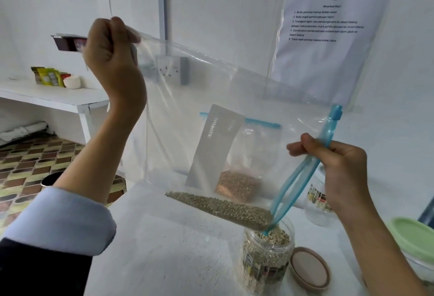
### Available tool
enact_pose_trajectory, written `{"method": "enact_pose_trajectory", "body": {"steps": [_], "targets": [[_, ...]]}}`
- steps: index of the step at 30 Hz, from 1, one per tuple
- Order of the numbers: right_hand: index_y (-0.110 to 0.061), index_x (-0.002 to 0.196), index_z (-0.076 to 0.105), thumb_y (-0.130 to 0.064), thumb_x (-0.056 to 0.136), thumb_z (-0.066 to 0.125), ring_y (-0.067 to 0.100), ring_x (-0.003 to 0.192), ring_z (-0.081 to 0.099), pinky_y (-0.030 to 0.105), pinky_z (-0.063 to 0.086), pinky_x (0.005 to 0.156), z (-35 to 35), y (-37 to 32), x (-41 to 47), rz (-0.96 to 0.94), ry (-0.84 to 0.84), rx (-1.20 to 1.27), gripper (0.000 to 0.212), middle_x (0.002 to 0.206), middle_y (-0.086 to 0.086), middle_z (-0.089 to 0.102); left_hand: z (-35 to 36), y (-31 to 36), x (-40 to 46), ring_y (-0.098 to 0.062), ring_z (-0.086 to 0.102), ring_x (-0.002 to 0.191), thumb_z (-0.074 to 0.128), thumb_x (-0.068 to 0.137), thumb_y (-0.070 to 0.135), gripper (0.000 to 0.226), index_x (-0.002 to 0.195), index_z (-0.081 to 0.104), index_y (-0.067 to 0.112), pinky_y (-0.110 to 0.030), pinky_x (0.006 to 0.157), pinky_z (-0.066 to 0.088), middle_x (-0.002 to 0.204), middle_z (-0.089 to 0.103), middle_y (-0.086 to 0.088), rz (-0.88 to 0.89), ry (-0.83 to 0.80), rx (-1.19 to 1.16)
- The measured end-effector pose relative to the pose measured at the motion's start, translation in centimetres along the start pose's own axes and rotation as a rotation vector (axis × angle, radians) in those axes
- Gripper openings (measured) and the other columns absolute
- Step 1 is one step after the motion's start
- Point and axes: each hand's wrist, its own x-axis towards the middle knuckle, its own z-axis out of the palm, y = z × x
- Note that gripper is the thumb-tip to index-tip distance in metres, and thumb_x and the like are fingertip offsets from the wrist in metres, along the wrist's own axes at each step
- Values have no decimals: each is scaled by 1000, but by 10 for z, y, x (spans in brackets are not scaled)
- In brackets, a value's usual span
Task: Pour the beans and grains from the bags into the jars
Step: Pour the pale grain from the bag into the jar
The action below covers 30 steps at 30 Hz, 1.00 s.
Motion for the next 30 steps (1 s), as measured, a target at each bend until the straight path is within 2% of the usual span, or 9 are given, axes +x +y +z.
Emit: {"method": "enact_pose_trajectory", "body": {"steps": [3,8,12,14,16,19,23,27,30], "targets": [[-6,74,73,-17,84,66,-4,75,65,1,41,71,-1,0,-4,1,11,1,17,71,-6,74,0,3,0,-3,33,43,42,95,15,29,67,44,18,-16,45,25,52,53,16,7,-11,4],[-7,74,73,-24,80,66,-1,79,65,13,41,83,-3,-2,-5,39,-37,-9,19,74,-3,75,-2,5,2,-4,33,41,41,96,14,29,67,45,17,-16,45,24,50,53,16,1,-36,14],[-8,76,73,-20,84,66,-7,76,63,2,40,76,-3,-4,0,39,-55,-17,16,73,-8,74,0,8,6,-6,31,41,41,97,12,31,66,46,17,-18,45,22,50,51,15,1,-51,9],[-8,77,73,-19,84,66,-7,75,63,2,40,76,0,0,1,42,-50,-10,15,73,-9,74,0,9,7,-4,31,42,41,97,11,32,66,46,17,-19,45,23,51,51,15,-8,-59,-3],[-8,77,74,-19,83,67,-5,77,65,5,41,78,0,3,4,37,-9,28,14,73,-8,74,0,9,7,-3,33,43,42,96,11,31,66,46,17,-20,45,23,54,54,14,-14,-61,-8],[-9,70,76,-26,75,68,6,83,68,13,46,83,3,6,6,74,-81,53,19,77,0,75,0,10,6,-2,34,44,42,96,10,30,67,46,17,-19,45,24,55,55,14,-20,-62,-19],[-10,76,74,-30,72,68,4,84,67,20,43,90,4,11,11,60,-33,69,21,77,-2,75,0,9,3,-2,34,43,42,96,11,30,67,47,17,-20,45,23,53,55,14,-28,-58,-4],[-13,78,75,-28,73,68,3,86,67,18,43,90,5,13,15,53,-45,65,17,78,-5,75,1,9,2,-5,34,42,43,96,12,30,67,47,18,-22,44,23,54,56,13,-15,-51,-2],[-12,81,73,-28,74,67,-1,83,66,10,44,83,3,13,19,49,-67,29,19,76,-9,74,0,9,1,-7,36,42,43,95,14,29,67,48,19,-21,44,25,55,56,13,1,-53,0]]}}
